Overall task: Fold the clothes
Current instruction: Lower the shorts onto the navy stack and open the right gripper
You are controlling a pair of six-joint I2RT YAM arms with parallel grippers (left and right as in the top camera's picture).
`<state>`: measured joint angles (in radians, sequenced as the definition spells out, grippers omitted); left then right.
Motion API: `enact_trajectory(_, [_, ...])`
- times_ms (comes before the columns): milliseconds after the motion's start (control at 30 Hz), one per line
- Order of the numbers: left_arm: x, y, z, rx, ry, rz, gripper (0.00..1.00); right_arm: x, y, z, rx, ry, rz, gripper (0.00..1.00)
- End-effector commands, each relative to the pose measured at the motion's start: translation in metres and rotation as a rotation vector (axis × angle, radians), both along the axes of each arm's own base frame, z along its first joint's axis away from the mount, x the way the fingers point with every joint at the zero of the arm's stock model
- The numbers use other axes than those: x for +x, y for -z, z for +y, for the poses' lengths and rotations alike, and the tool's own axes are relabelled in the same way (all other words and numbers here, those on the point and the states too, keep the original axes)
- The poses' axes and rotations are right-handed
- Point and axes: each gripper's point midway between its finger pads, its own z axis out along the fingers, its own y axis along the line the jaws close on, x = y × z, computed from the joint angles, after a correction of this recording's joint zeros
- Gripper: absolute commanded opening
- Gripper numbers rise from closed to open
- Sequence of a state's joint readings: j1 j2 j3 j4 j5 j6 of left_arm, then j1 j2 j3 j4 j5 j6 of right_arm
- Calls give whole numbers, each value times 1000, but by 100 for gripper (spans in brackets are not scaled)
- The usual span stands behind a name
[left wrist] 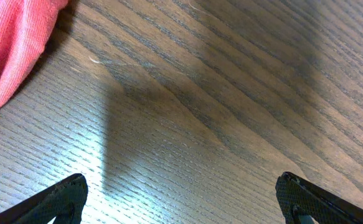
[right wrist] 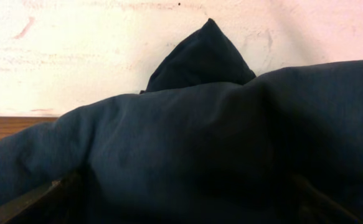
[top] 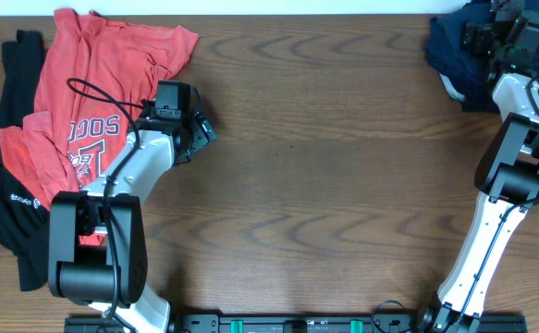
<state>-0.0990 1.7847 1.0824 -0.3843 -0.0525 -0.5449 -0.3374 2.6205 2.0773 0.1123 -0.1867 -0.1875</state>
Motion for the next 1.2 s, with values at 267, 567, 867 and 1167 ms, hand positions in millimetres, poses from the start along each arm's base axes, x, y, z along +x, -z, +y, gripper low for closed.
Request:
enact_trajectory(267, [-7,11,4,19,3,34,98,-9,-214,42,-11,-71,-193,99])
enact_trajectory(567, [-7,11,4,19,3,34,98,-99,-312,161,435,-458,-99,99])
enact_trajectory(867, [-7,11,4,19,3,34,98,-161,-350,250,1081,-668,185,99])
enact_trajectory(1167, [-7,11,4,19,3,34,98,-171,-353,278,1474,-514,461,99])
